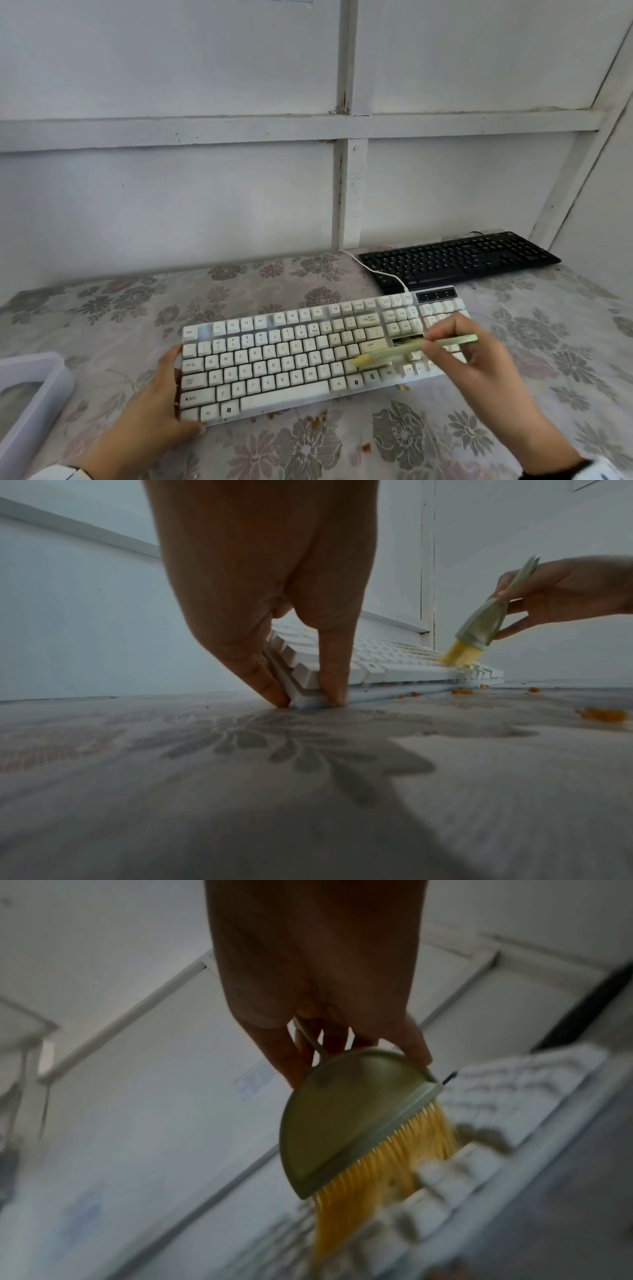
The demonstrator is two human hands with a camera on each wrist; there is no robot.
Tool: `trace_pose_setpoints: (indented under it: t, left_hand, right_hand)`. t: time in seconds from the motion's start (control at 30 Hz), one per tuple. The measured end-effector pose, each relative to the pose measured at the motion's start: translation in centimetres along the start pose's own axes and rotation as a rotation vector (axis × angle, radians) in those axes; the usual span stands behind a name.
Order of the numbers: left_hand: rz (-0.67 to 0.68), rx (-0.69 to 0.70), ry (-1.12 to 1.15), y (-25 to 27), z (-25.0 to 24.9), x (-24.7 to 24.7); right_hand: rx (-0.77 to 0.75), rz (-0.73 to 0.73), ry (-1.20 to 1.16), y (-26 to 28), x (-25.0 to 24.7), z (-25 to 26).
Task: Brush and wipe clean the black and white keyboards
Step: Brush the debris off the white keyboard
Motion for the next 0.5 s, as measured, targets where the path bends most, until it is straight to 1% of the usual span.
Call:
trace_pose_setpoints:
  t: [0.1,0.17,0.23,0.3,0.37,0.5]
  left_hand:
    - [-0.007,-0.006,-0.004,0.0,0.1,0.0]
    - [-0.010,-0.011,-0.006,-0.1,0.2,0.0]
    - [-0.009,-0.014,-0.002,-0.1,0.3,0.0]
    - [-0.013,-0.012,0.005,-0.1,0.2,-0.1]
    - [-0.022,-0.008,0.018,-0.1,-0.1,-0.1]
    - [-0.011,-0.012,0.019,0.0,-0.2,0.0]
  right_hand:
    - [-0.038,-0.135,0.122,-0.4,-2.5,-0.1]
    - [-0.063,-0.192,0.100,-0.5,-3.5,0.4]
    - [-0.047,-0.161,-0.016,-0.7,-3.6,0.4]
    - [-0.024,-0.101,-0.051,-1.0,-3.4,-0.1]
    - [-0.019,-0.116,0.033,-1.3,-3.8,-0.8]
    - [-0.012,-0.291,0.273,-1.4,-6.6,-1.4]
Point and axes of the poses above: each hand's wrist, its own y-axis away from the middle knuckle, its own x-axis out of the palm, z = x × y, the point moved 7 cm from there along -y, towards the middle knuckle, and after that the axes turned 6 degrees about x, right-handed, at the moved point
